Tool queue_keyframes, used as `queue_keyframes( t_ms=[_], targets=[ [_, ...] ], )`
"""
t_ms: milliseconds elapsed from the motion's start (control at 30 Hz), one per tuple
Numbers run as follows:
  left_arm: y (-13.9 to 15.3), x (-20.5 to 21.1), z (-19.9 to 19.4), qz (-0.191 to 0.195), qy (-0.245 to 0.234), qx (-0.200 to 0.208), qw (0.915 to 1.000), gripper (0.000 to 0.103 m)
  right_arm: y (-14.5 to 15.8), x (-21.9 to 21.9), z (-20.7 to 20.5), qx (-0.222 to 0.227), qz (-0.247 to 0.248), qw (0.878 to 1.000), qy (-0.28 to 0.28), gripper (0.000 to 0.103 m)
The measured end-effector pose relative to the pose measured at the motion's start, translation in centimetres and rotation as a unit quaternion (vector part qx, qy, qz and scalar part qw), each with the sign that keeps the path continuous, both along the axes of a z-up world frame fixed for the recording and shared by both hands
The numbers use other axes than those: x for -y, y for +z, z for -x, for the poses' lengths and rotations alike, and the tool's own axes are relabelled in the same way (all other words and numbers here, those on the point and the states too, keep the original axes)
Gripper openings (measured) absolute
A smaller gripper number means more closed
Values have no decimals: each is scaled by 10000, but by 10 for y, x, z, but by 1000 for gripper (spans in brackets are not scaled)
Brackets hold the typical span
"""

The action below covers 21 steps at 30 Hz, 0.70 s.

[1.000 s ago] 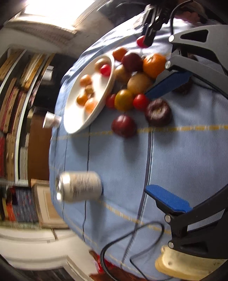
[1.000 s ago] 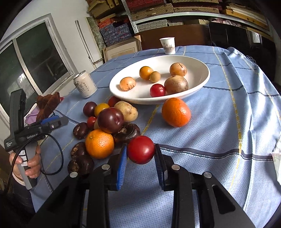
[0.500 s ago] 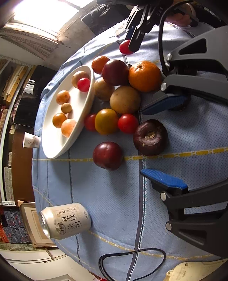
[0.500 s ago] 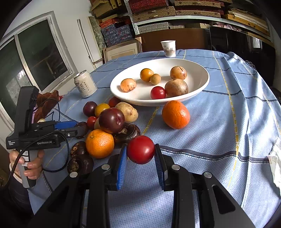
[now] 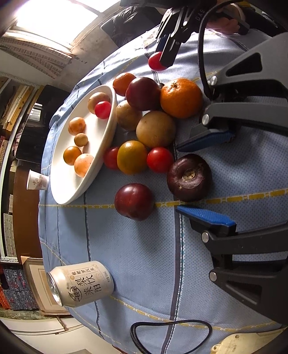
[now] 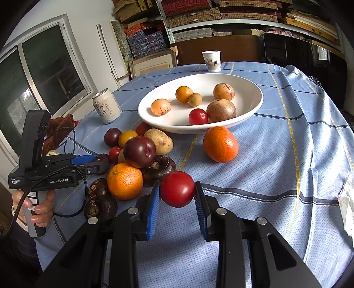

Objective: Organize fruits
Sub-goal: 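Grasp a dark mangosteen with the left gripper while the right gripper holds the tomato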

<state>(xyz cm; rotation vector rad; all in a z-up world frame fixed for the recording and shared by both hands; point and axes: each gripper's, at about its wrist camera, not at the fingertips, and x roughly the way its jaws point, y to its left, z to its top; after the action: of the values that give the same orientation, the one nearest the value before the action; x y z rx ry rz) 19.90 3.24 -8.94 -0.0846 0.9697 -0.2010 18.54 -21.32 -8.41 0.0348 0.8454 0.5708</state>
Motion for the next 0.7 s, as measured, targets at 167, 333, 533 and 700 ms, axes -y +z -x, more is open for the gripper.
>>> queue_keyframes(
  t_ms=[167, 333, 533, 700],
  targets=[
    [1, -1, 3, 32, -35, 10, 10000, 43, 0, 0, -1, 2, -11, 10000, 1, 31],
    [2, -4, 5, 105, -14, 34, 9999, 43, -1, 1, -1, -4, -50, 10000, 15, 31],
    [19, -12, 13, 331, 50, 471, 9983, 43, 7, 5, -4, 9, -555, 9982, 224, 31],
    [47, -5, 5, 410, -212, 661, 9967, 43, 31, -7, -24, 364, -439, 9983, 79, 31]
  ],
)
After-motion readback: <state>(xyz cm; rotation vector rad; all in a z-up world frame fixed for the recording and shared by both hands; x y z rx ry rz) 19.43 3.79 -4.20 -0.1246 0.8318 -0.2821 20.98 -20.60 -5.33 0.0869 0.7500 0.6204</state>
